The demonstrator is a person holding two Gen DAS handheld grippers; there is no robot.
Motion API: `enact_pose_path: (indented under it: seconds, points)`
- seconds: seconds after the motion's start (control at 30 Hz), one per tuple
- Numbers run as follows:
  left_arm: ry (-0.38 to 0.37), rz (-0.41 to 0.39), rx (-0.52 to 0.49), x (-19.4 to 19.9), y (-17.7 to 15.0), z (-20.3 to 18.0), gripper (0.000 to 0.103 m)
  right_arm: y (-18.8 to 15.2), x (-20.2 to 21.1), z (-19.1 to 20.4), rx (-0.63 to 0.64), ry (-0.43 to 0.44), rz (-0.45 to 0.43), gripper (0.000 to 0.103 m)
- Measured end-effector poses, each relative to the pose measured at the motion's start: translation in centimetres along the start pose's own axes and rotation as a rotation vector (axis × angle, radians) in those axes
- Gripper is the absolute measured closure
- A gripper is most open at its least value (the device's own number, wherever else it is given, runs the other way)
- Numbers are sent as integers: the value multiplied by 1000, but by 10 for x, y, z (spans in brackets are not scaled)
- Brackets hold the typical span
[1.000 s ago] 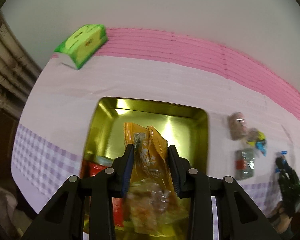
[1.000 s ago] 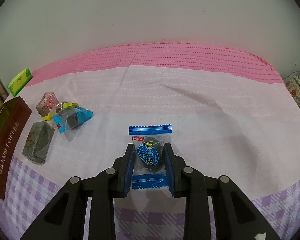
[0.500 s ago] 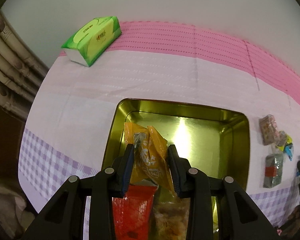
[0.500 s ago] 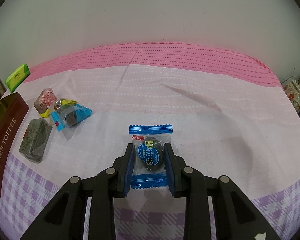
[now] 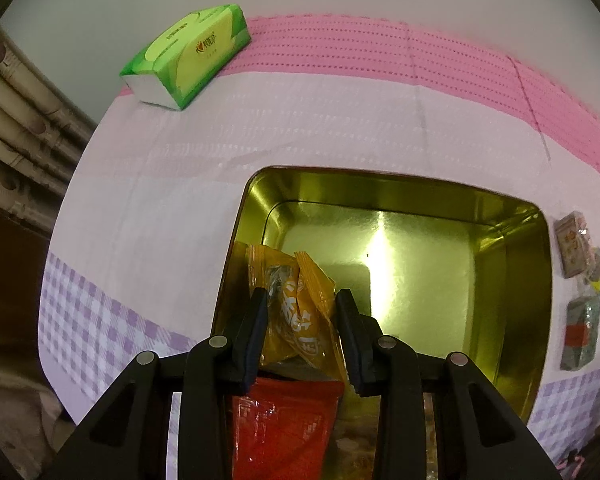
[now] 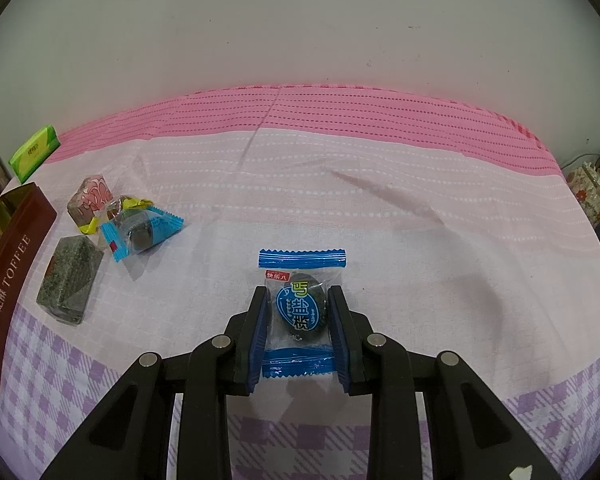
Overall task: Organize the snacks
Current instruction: 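Carry the yellow packet into the gold tin and open the left tool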
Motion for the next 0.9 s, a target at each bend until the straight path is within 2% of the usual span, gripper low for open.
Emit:
enact_pose_path:
  seconds: [0.5, 0.67, 0.9]
  points:
    - [-25, -9, -8, 3, -1, 1, 63, 0, 1, 0, 10, -9, -1, 76]
    - [-50, -41, -8, 18, -4, -1, 61, 2, -1, 0, 17, -13, -1, 76]
    - [-44, -114, -32, 44, -21, -4, 56, 2, -1, 0, 18, -12, -1, 76]
Point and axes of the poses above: each gripper's, at about its wrist camera, not at the fingertips, and x roughly against the way its jaws point, z to its left, y to its top, the point moved 6 cm from there along -x, roughly the way its jaws point, and after that the axes turned 6 degrees about -x, right-handed, at the moved point
